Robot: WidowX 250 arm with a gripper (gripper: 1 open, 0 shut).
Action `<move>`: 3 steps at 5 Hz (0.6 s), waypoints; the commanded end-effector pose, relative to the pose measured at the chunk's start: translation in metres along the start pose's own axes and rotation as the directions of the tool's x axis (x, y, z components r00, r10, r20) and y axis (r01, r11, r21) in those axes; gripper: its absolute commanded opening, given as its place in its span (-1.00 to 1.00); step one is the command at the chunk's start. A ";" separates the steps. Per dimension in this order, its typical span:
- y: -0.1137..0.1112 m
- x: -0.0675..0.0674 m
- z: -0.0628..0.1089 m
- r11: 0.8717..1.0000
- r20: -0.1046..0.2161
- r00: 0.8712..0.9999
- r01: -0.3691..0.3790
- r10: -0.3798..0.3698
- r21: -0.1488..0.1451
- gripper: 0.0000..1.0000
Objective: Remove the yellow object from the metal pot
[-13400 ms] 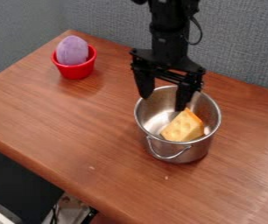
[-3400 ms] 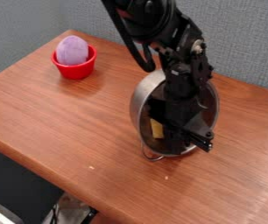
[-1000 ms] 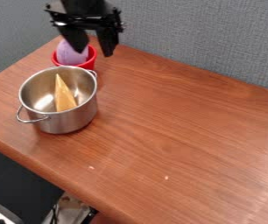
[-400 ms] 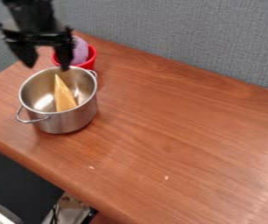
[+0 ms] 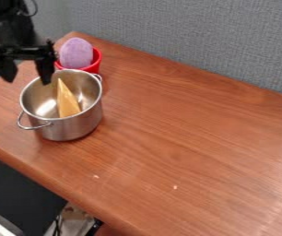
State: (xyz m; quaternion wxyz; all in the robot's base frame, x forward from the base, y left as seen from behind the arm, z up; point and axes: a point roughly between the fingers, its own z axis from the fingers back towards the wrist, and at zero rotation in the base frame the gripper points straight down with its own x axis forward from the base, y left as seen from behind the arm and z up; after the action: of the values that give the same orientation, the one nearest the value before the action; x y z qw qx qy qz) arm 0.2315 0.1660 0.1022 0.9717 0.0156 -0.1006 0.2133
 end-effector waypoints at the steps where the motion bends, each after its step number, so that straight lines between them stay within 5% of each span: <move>1: 0.010 -0.004 -0.009 0.999 0.004 1.000 -0.017 0.017 0.036 1.00; 2: 0.010 -0.008 -0.022 0.998 -0.009 1.000 -0.027 0.027 0.055 1.00; 3: 0.008 -0.010 -0.033 0.997 -0.014 0.999 -0.030 0.031 0.070 -1.00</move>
State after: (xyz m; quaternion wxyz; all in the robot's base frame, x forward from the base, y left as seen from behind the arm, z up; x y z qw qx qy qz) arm 0.2234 0.1701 0.0629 0.9673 0.0384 -0.0786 0.2383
